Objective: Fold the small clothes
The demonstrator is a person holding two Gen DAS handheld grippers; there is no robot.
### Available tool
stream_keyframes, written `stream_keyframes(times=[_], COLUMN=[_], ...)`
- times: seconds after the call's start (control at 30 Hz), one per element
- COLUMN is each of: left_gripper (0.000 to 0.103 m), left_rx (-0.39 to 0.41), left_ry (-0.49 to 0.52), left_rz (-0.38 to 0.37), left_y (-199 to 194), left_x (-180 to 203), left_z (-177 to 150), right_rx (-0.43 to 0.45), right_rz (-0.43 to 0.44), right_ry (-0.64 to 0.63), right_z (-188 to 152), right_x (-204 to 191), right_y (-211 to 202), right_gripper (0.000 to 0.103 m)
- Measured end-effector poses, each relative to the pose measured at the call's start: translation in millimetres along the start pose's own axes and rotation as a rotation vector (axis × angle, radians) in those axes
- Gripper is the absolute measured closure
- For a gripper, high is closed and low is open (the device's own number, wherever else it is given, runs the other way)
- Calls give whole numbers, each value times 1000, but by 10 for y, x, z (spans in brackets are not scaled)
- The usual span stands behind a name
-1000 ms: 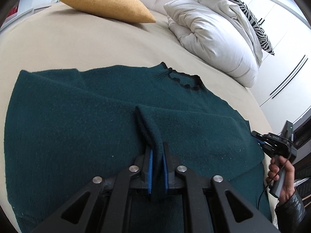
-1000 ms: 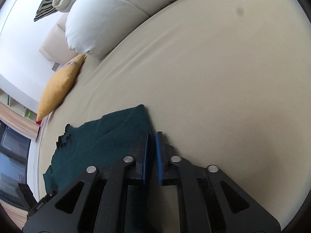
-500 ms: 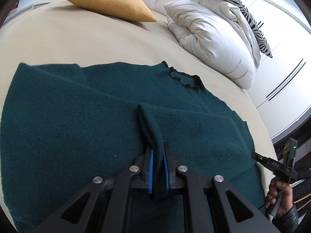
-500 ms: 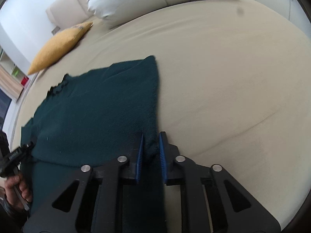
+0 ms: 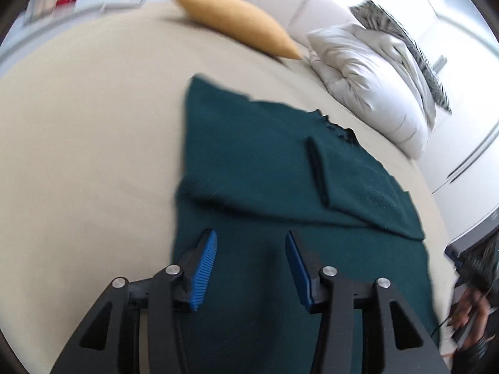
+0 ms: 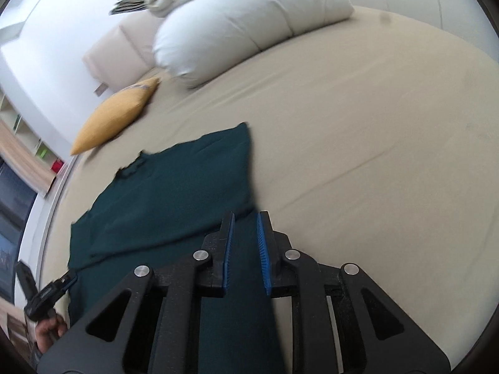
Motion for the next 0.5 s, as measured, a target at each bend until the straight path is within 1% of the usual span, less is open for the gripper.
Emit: stream_keyframes(times=[0.03,0.07,0.1,0.13,0.17,0.23,0.27,0.3,0.33,0.37,0.4,0.43,0.47,0.5], left_gripper=[61,62,62,62,64,65,64,60,44,32,28,23,23,23], left_rx=[1,0,2,1,-1,-8,-13,-17,-23,-20,-15,-24,-55,-73], left_ry=[-8,-6,-5,-3,-1,-6,-12,-16,-20,-23,-31,-38,-48,-53], left_rz=[-3,2,5,10,16,20,15,13,16,12,1,-5,-20,-30], left_y=[-15,-33,-53,-66,-81,-154,-229,-306,-426,-517,-654,-732,-835,-885], left_x=[-37,-60,-71,-83,-93,-112,-133,-138,-165,-180,-212,-236,-279,-290], left_z=[-14,-24,-29,-38,-58,-84,-113,-147,-206,-266,-360,-455,-639,-755], right_rx=[-8,-21,-47,-77,-96,-149,-160,-165,-161,-153,-147,-138,-137,-142], right_rz=[5,5,-8,-34,-45,-65,-73,-84,-88,-88,-83,-75,-68,-54], right_ry=[-25,-40,-51,-58,-60,-46,-41,-40,-42,-45,-47,-48,-50,-51], right_z=[-101,-187,-304,-447,-555,-813,-892,-976,-1027,-1082,-1118,-1154,-1164,-1197], right_x=[-77,-126,-153,-147,-139,-68,-37,-2,18,33,43,45,44,44], right_y=[-62,-83,-89,-87,-87,-115,-152,-209,-274,-370,-430,-509,-539,-589], right_gripper=[83,79,71,69,70,69,69,67,63,53,48,41,39,39])
Point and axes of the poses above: each gripper's, at about its wrist camera, not at the fingertips, and y roughly the way its jaws point, x to its right, z to its top, the point moved 9 cm from there along y, roughly the way its jaws point, and after that the axes turned 5 degrees about z, right-handed, at the moved point
